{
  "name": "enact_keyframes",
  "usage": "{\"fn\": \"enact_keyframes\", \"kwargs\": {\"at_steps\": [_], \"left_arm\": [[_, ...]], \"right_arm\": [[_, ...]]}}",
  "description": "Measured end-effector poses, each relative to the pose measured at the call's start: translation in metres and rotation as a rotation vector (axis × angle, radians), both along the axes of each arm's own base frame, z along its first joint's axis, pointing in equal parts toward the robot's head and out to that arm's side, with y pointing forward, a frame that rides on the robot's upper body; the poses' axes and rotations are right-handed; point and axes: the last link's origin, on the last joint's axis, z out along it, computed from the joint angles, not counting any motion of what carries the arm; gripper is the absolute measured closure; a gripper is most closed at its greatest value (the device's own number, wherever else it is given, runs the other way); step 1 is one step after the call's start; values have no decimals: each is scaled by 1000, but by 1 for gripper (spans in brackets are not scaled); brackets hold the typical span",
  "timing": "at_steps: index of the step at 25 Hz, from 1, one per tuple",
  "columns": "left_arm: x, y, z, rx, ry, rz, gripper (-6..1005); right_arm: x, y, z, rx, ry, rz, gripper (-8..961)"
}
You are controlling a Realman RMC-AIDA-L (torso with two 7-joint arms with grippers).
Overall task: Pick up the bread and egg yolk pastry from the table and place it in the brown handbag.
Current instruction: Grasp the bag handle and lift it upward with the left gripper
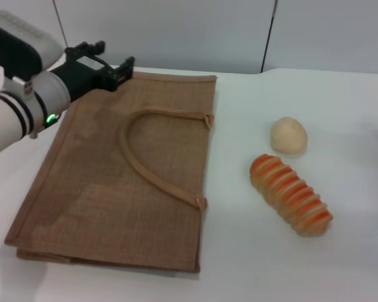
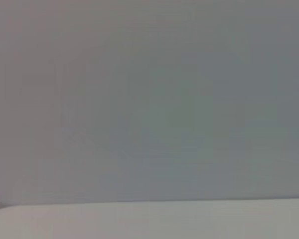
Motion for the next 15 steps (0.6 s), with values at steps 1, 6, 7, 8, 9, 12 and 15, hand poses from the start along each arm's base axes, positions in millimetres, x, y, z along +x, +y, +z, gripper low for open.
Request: {"fn": "enact_keyframes", "kwargs": {"at_steps": [1,6,7,8,9,12,15], "left_arm": [[3,0,0,-25,7,-3,355],[18,3,8,-131,17,0,364],[20,3,10,-144,32,3,366],[22,5,12,-156,40,9,368],[25,6,14,-165,50,12,369],[34,11,18,-215,82,12,377],[43,16,23,-286,88,44,388]], "right_arm": [[0,1,1,0,-3,2,169],[-4,6,3,3,-8,15,168],[-4,6,2,3,-8,16,168],[-5,6,2,3,-8,16,168],[-5,7,3,3,-7,17,168],[-5,7,3,7,-1,14,168],[-5,7,3,8,1,15,168]]}}
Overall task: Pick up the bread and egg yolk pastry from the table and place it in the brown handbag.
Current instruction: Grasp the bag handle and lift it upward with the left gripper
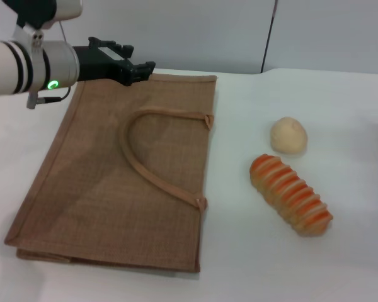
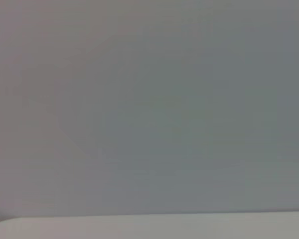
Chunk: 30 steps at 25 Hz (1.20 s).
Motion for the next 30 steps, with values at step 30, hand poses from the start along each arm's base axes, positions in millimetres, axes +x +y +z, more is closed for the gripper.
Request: {"fn": "enact_keyframes", "kwargs": {"at_steps": [30], "left_arm": [[-33,-1,-6,-207,93,310,433]], "right_arm": [[-7,6,-3,-28,-18,18,169]]}}
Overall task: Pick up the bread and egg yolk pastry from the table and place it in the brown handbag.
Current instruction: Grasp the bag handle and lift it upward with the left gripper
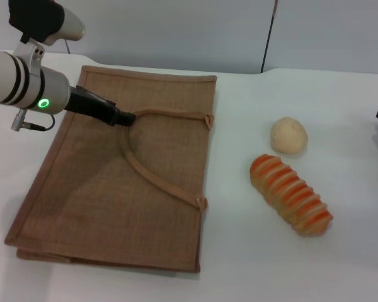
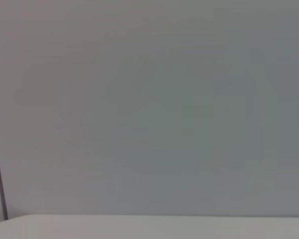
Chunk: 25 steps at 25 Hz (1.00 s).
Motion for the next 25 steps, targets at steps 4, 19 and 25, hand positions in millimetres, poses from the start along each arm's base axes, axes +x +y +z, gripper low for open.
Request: {"fn": "enact_keyframes", "kwargs": {"at_steps": [4,19,25], "left_arm": [[0,1,-2,-5,-2,14,438],[-6,4,-16,-23,7,54,457],[-5,5,-19,-19,10,51,465]], "right_arm": [[-1,1,-1,-3,1,2,169],[-5,4,-1,1,11,11,168],[-9,6,-3,-3,13,18,168]]}}
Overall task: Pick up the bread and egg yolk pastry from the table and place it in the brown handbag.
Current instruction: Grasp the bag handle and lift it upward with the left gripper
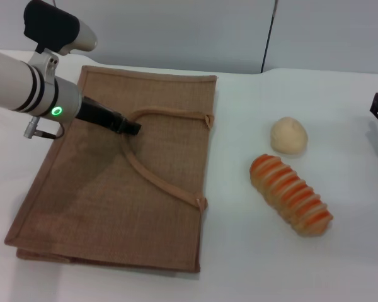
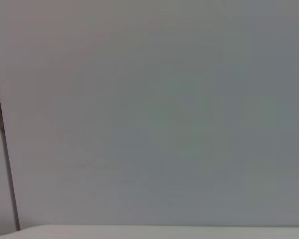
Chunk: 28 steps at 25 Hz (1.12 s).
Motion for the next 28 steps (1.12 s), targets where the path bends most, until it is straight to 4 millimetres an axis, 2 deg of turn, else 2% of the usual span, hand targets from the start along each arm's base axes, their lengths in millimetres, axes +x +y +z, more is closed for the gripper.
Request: {"fn": "enact_keyframes", "kwargs": {"at_steps": [11,17,25,28], "left_arm": [[-5,1,-3,-2,9,20,479],[-7,2,-5,-1,22,26,551],[-5,4,-9,-9,48,13,725],[-5,3,-12,-9,60,6,754]], "right_arm": [[-3,2,-1,-2,2,5,169],[-3,2,-1,-2,2,6,169],[-4,3,-1,-3,2,7,168],[-4,3,-1,-4,1,7,167]]}}
